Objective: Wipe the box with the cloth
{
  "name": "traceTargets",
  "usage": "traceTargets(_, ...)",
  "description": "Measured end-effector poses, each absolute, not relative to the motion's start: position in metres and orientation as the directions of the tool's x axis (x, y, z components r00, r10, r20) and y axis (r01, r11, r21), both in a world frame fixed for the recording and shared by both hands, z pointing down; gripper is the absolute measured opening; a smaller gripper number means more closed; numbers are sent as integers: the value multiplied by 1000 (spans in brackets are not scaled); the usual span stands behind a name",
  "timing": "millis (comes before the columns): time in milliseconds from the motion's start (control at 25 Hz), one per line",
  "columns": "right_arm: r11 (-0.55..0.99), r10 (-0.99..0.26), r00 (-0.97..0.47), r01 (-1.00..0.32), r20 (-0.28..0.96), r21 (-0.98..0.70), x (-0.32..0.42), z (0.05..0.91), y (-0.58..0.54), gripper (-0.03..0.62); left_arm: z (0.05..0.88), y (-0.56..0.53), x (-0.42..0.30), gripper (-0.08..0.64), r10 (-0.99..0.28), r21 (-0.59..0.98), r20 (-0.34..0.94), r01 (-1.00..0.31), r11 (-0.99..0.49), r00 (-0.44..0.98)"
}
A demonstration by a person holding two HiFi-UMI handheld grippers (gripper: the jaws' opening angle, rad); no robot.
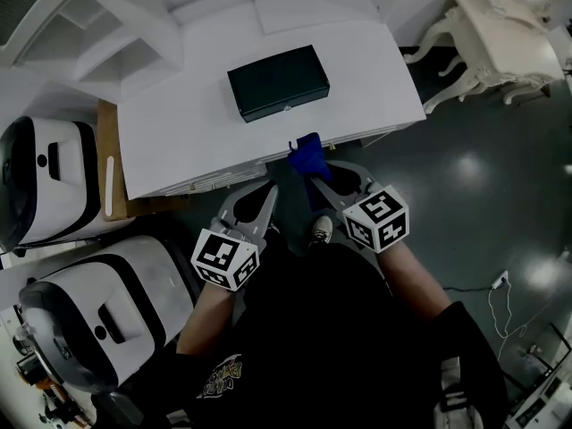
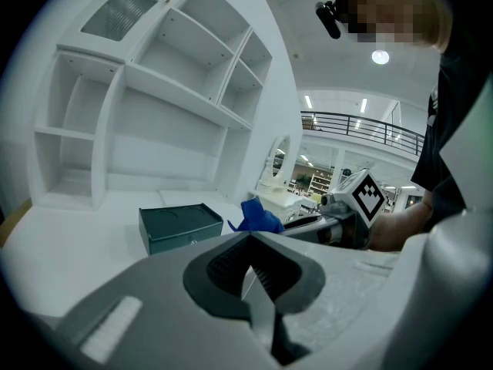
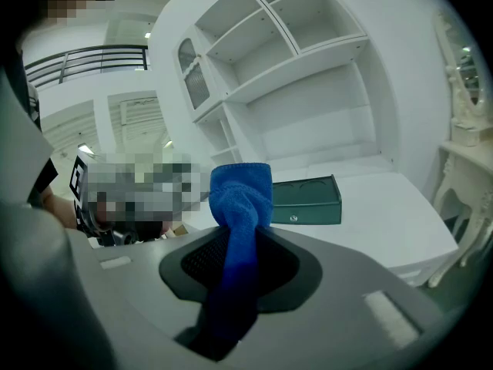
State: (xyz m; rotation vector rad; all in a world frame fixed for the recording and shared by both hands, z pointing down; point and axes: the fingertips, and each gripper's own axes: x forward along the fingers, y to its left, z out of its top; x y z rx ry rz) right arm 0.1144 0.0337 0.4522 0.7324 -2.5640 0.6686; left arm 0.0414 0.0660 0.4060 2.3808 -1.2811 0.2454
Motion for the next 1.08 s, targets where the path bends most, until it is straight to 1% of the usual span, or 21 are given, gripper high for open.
traceTargets(1080, 758, -383, -782, -570, 491, -317, 116, 453, 23, 120, 403, 50, 45, 1, -747, 279, 341, -820, -499, 571)
